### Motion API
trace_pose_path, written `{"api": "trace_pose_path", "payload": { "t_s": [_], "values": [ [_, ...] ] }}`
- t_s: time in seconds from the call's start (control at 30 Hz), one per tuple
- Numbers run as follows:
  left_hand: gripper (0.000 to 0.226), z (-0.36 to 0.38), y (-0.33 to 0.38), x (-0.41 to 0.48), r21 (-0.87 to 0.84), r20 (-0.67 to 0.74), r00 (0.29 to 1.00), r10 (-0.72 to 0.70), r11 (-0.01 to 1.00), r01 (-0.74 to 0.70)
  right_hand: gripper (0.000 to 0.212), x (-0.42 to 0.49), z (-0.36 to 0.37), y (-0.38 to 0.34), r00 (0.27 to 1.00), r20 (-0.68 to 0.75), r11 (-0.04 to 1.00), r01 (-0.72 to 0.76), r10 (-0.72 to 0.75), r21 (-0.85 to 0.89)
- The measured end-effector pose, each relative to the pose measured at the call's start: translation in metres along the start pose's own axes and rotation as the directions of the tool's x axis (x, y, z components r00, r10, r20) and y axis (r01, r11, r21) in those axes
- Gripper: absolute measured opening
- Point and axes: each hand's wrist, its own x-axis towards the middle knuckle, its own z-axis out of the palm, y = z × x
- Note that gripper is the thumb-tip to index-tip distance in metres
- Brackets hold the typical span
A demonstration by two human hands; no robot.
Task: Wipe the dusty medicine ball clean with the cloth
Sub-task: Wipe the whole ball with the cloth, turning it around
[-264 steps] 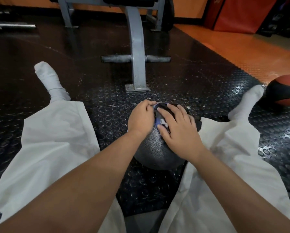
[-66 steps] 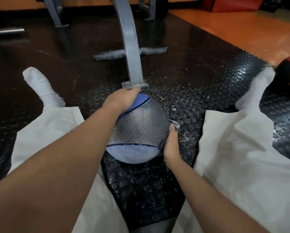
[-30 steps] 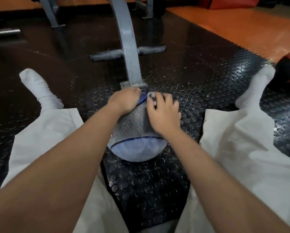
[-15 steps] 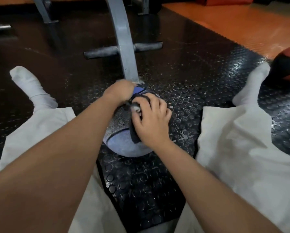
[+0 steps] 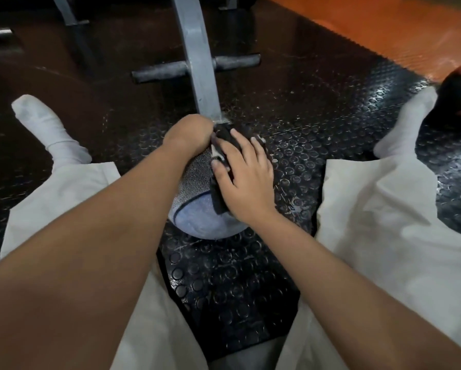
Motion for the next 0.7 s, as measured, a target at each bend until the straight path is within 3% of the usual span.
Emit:
{"api": "trace_pose_path", "payload": {
  "t_s": [0.07,0.13,0.23,0.33,0.4,0.47,0.57,0.6,0.63,0.7],
  "values": [
    [0.029,0.0,-0.002,0.003,-0.018,0.024,0.999,0.029,0.999,-0.029,0.045,0.0,0.0,0.016,0.999,0.04,0.993,-0.034,0.03,0.111],
    [0.031,-0.001,-0.002,0.003,-0.03,0.028,0.999,0.024,0.999,-0.023,0.039,0.006,0.003,0.03,0.97,0.027,0.927,-0.238,0.241,0.289],
    [0.034,0.0,-0.005,0.001,-0.014,-0.005,0.999,0.038,0.999,-0.038,0.037,0.005,0.014,0.05,0.815,0.156,0.613,-0.532,0.559,0.584],
    [0.037,0.0,-0.006,0.0,-0.038,-0.007,0.999,0.046,0.998,-0.047,0.037,-0.007,0.023,0.063,0.728,0.317,0.316,-0.588,0.608,0.744],
    [0.038,-0.001,-0.001,-0.004,-0.121,-0.002,1.0,0.025,0.992,-0.025,0.045,-0.022,0.03,0.067,0.626,0.471,0.103,-0.661,0.622,0.743],
    [0.04,0.0,0.003,-0.009,-0.171,0.007,1.0,0.017,0.985,-0.015,0.046,-0.03,0.034,0.071,0.538,0.553,-0.004,-0.715,0.636,0.699],
    [0.042,0.004,0.005,-0.017,-0.181,-0.013,0.999,-0.036,0.983,0.033,0.045,-0.02,0.025,0.071,0.532,0.513,0.009,-0.7,0.674,0.714],
    [0.042,0.004,0.005,-0.021,-0.172,-0.019,0.998,-0.058,0.984,0.054,0.045,-0.014,0.018,0.066,0.56,0.476,0.07,-0.694,0.678,0.716],
    [0.041,0.005,0.006,-0.023,-0.161,-0.026,0.997,-0.073,0.985,0.068,0.045,-0.007,0.013,0.059,0.606,0.408,0.205,-0.695,0.682,0.689],
    [0.04,0.005,0.008,-0.025,-0.154,-0.029,0.996,-0.09,0.985,0.084,0.046,0.002,0.005,0.039,0.742,0.212,0.616,-0.653,0.636,0.441]
  ]
}}
